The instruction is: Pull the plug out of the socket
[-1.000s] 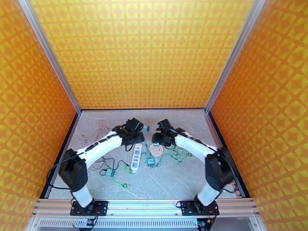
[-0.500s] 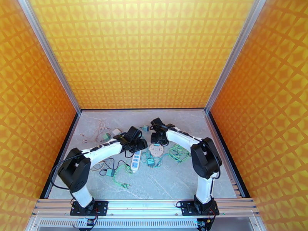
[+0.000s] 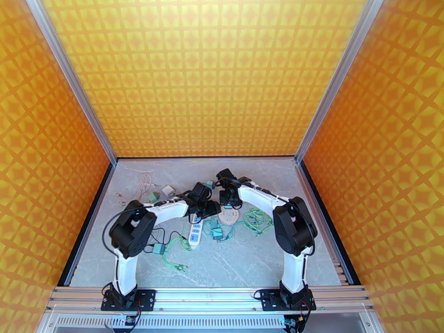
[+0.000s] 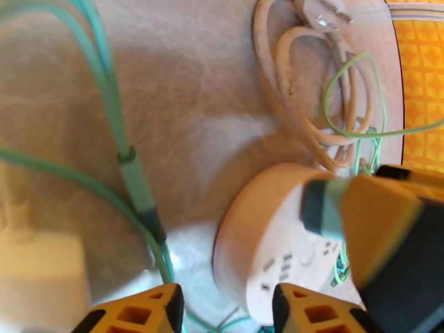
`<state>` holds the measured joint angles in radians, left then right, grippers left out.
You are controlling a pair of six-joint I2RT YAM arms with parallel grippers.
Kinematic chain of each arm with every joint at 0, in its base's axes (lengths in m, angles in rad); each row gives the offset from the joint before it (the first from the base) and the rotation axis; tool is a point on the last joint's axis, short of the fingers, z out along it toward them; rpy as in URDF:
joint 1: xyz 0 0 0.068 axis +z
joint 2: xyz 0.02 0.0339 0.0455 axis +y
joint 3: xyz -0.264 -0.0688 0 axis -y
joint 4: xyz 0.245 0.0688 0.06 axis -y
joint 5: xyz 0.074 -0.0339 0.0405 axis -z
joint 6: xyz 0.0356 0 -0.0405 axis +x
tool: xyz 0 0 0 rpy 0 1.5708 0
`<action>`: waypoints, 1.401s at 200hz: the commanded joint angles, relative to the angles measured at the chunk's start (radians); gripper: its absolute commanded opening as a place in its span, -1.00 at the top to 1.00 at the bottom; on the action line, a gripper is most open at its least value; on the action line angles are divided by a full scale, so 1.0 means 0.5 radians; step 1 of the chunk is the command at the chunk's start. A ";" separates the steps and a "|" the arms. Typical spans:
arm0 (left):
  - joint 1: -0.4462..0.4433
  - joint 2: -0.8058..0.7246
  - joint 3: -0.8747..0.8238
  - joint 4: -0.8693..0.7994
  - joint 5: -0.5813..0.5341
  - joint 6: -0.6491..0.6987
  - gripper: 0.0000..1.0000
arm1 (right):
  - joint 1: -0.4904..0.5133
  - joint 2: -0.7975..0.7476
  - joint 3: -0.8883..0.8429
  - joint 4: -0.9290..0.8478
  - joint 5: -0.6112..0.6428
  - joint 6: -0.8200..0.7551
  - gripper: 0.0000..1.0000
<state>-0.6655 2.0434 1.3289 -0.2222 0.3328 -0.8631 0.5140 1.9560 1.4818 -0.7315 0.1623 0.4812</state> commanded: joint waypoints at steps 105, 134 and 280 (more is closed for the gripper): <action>-0.062 0.247 0.121 -0.236 0.010 -0.129 0.34 | 0.006 -0.121 -0.163 0.191 -0.149 0.080 0.41; -0.067 0.308 0.170 -0.431 -0.049 -0.148 0.33 | 0.006 -0.158 -0.214 0.268 -0.211 0.087 0.42; -0.053 0.499 0.325 -0.793 -0.080 -0.163 0.44 | -0.013 -0.163 -0.199 0.203 -0.267 0.125 0.49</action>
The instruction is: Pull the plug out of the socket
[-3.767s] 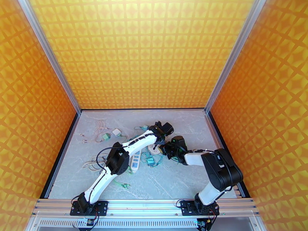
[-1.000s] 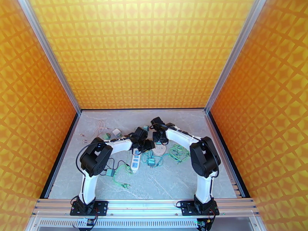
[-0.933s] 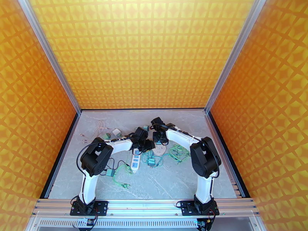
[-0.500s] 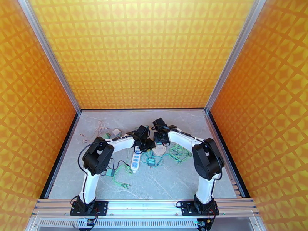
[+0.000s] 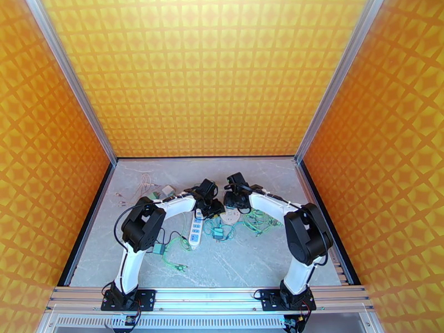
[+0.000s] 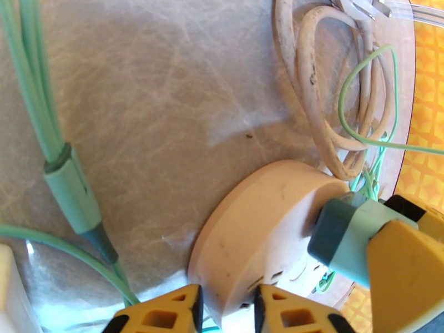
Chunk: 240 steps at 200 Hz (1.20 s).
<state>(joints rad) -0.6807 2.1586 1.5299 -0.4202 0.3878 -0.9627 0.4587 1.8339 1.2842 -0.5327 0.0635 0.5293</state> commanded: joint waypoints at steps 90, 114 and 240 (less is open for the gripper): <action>-0.028 0.328 -0.002 -0.486 -0.211 0.088 0.48 | 0.257 0.226 0.425 -0.460 0.163 -0.027 0.50; -0.028 0.331 -0.008 -0.487 -0.212 0.085 0.48 | 0.130 0.146 0.336 -0.368 0.039 0.002 0.51; -0.027 -0.031 -0.157 -0.002 -0.236 0.249 0.37 | 0.064 0.088 0.277 -0.322 -0.101 0.119 0.51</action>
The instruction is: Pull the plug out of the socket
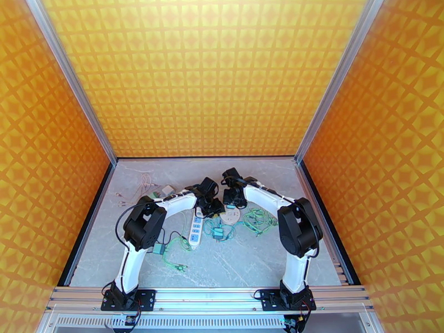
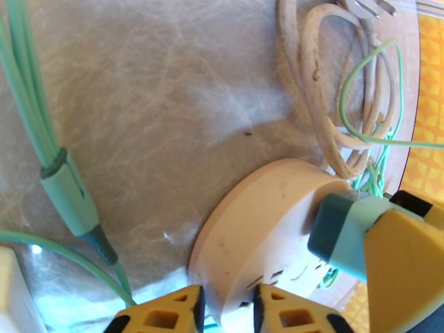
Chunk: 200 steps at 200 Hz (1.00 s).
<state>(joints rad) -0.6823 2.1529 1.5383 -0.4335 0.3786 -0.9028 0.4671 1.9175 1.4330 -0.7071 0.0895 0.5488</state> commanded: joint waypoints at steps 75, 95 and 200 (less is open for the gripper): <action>-0.151 -0.165 -0.538 0.787 -0.153 0.333 -0.15 | 0.049 -0.036 0.033 -0.016 -0.182 0.047 0.49; -0.182 -0.106 -0.517 0.703 -0.235 0.311 -0.05 | 0.071 -0.028 0.045 -0.034 -0.172 0.042 0.47; -0.213 0.172 -0.235 0.126 -0.429 0.201 0.48 | 0.289 -0.228 -0.315 0.139 -0.060 0.301 0.47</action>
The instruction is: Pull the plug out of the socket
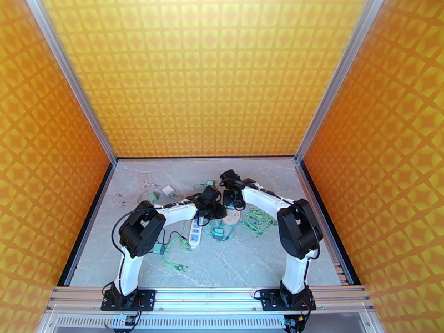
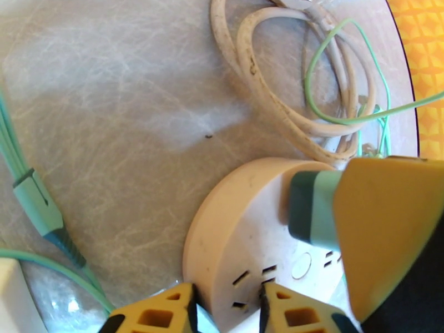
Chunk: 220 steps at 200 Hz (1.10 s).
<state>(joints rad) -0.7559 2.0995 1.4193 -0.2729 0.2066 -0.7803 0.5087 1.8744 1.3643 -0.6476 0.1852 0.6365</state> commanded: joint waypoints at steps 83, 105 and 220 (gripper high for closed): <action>-0.080 0.305 0.032 -0.278 -0.073 -0.002 0.49 | 0.105 0.055 0.149 -0.109 -0.365 -0.119 0.52; -0.084 0.300 0.030 -0.294 -0.072 0.014 0.49 | 0.007 0.221 0.337 -0.213 -0.525 -0.210 0.53; -0.038 0.381 0.188 -0.490 -0.066 -0.133 0.57 | 0.101 -0.186 -0.162 0.021 -0.498 -0.034 0.55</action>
<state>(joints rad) -0.7689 2.1422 1.5303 -0.4072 0.2081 -0.8322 0.4599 1.8671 1.3731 -0.6827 0.0895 0.5476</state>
